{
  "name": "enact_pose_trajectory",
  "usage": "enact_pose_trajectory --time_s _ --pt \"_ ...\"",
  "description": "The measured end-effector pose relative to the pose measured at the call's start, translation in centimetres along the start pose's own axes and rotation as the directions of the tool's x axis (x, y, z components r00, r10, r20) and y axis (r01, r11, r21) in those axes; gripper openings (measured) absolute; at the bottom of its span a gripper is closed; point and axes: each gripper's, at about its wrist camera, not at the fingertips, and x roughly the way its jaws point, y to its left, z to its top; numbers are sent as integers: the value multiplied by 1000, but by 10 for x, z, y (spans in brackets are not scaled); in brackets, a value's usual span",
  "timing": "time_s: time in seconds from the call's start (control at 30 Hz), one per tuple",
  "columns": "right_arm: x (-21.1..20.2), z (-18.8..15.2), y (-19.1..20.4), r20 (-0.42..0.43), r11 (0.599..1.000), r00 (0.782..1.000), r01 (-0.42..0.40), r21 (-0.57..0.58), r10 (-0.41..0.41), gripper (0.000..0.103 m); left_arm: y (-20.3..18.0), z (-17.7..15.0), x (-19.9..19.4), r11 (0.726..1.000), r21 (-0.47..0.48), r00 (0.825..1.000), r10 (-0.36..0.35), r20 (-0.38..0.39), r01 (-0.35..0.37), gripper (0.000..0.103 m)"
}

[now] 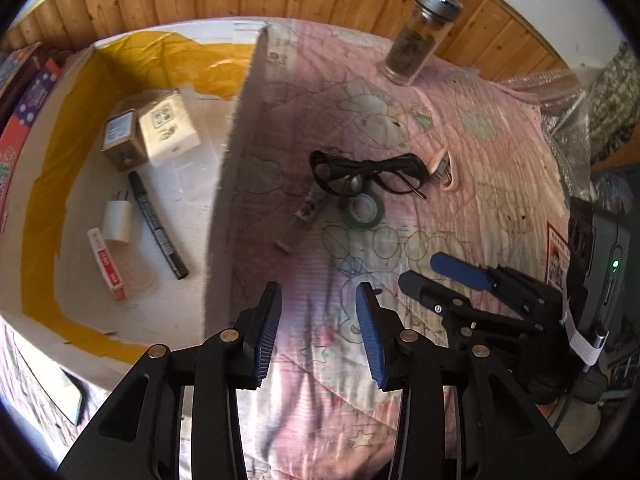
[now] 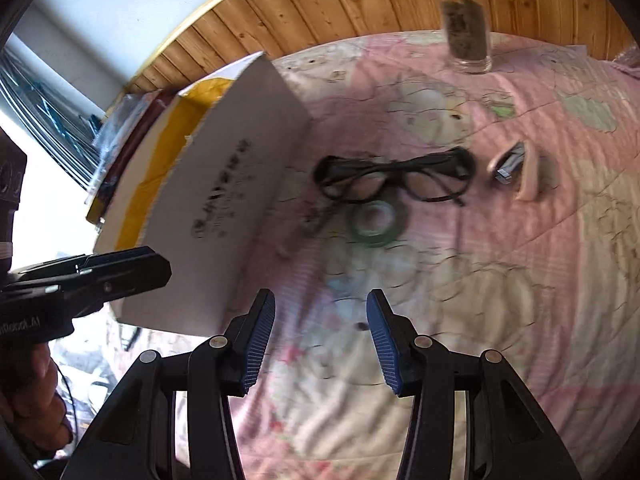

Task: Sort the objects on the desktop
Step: 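Grasp the black glasses by the frame with the right tool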

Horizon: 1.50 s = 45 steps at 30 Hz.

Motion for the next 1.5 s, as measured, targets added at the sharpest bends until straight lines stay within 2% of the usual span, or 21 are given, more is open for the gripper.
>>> enact_pose_trajectory --time_s 0.17,0.27,0.37,0.57,0.6,0.63,0.67,0.77,0.8,0.83,0.87,0.9,0.93,0.97,1.03,1.13,1.2,1.27,1.33,1.47,1.5 --pt "8 26 -18 -40 981 993 99 -167 -107 55 -19 12 39 1000 14 997 -18 -72 19 41" --pt "21 43 -12 -54 925 979 165 -342 -195 58 -16 17 57 1000 -3 995 20 -96 -20 41" --pt "42 54 -1 -58 822 958 209 -529 -280 60 -9 23 75 998 -9 992 62 -109 -64 41" --pt "96 61 19 -41 531 914 197 -824 -404 61 -5 38 97 994 21 987 110 -113 -109 41" --pt "104 63 19 -37 495 908 192 -848 -417 63 0 42 100 995 -9 989 95 -112 -97 43" --pt "105 69 20 -25 489 919 186 -852 -393 69 2 44 103 996 -14 990 89 -112 -91 43" --pt "108 76 18 -46 495 919 167 -853 -391 74 4 47 108 996 -22 990 87 -113 -90 44" --pt "120 89 8 -164 548 917 68 -834 -363 75 7 53 123 996 -20 986 85 -146 -88 46" --pt "125 92 2 -216 585 911 33 -810 -350 75 6 54 123 996 -18 987 85 -136 -88 50" --pt "127 99 -5 -265 646 914 -4 -763 -308 73 5 57 122 996 -15 990 80 -119 -83 49" --pt "125 108 -14 -298 706 919 -30 -708 -260 69 5 59 123 997 -14 990 75 -121 -77 50" --pt "122 113 -19 -306 727 923 -42 -685 -234 64 5 60 123 997 -11 990 76 -117 -77 48" --pt "119 120 -25 -320 761 924 -51 -646 -211 53 5 61 123 997 -9 991 74 -113 -76 48" --pt "115 132 -37 -358 824 922 -86 -560 -148 42 4 61 122 997 -5 991 75 -109 -76 47" --pt "109 142 -54 -386 869 918 -116 -480 -91 39 3 61 121 997 10 992 77 -95 -77 47" --pt "107 143 -62 -386 873 919 -118 -472 -84 40 2 61 120 995 16 992 97 -85 -96 39" --pt "107 141 -63 -383 877 921 -125 -463 -71 45 3 62 119 996 12 992 92 -89 -91 39" --pt "103 141 -67 -396 892 918 -149 -426 -36 56 4 59 117 996 12 992 87 -91 -86 39" --pt "95 139 -70 -396 899 918 -152 -411 -26 57 4 56 115 996 17 993 85 -87 -84 39" --pt "81 129 -69 -357 875 932 -118 -470 -66 57 6 52 117 993 44 992 109 -69 -107 38" --pt "81 128 -69 -357 873 932 -116 -473 -70 57 6 52 117 992 49 991 119 -65 -116 31"
